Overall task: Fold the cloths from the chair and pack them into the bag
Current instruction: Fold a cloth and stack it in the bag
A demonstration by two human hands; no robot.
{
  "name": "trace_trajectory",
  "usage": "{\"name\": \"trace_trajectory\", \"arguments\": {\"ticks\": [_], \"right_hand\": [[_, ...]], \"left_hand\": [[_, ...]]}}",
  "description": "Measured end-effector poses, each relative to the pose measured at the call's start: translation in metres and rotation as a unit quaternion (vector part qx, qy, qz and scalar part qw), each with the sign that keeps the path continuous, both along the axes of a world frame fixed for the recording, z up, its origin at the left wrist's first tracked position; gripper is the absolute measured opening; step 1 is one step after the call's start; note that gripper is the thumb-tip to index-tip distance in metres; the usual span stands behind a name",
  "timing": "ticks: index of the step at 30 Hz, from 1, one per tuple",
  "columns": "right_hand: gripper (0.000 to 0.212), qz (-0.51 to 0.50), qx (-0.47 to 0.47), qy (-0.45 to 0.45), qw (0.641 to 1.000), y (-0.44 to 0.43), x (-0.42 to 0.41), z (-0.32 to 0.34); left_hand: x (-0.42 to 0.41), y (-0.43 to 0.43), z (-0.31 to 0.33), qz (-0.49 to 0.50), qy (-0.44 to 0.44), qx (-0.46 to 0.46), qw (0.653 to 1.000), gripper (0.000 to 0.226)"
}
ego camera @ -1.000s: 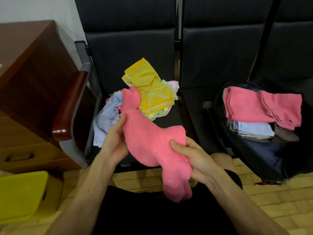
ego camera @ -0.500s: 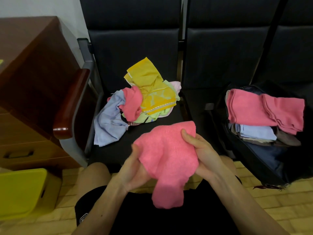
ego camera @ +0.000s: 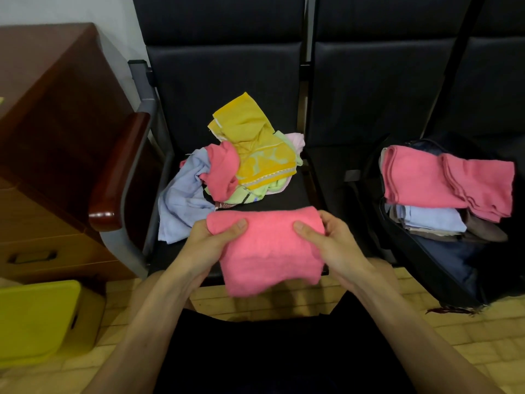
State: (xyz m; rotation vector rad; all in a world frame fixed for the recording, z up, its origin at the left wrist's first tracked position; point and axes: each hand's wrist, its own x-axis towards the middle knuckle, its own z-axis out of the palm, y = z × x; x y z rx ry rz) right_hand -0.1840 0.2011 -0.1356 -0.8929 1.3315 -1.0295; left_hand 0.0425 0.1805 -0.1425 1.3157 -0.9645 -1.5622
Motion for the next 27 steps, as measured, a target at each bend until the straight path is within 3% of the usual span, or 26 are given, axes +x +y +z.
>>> {"name": "trace_trajectory", "arguments": {"ticks": [3,7,10,15,18,23,27], "right_hand": [[0.024,-0.007,-0.016,0.034,0.999,-0.009,0.004,0.007],[0.05,0.009,-0.077,0.047,0.996,-0.015,-0.002,0.019],[0.073,0.07,-0.155,0.177,0.969,-0.021,-0.007,0.023],[0.051,0.098,-0.219,0.256,0.936,-0.028,-0.01,0.043],[0.038,0.064,-0.259,0.297,0.917,-0.036,-0.01,0.054],[0.053,0.0,-0.292,0.344,0.892,-0.043,-0.005,0.059],[0.044,-0.05,-0.304,0.322,0.895,-0.045,-0.004,0.065]], "left_hand": [[-0.001,-0.01,0.011,-0.001,0.01,-0.006,1.0,0.032],[0.002,-0.022,0.025,-0.002,0.007,-0.017,1.0,0.036],[0.006,-0.032,0.032,0.02,-0.021,-0.052,0.998,0.036],[0.014,-0.042,0.043,0.024,-0.051,-0.136,0.989,0.028],[0.016,-0.047,0.057,0.019,-0.075,-0.201,0.976,0.027],[0.015,-0.054,0.076,0.03,-0.137,-0.287,0.948,0.031],[0.012,-0.057,0.079,0.034,-0.159,-0.314,0.935,0.024]]}}
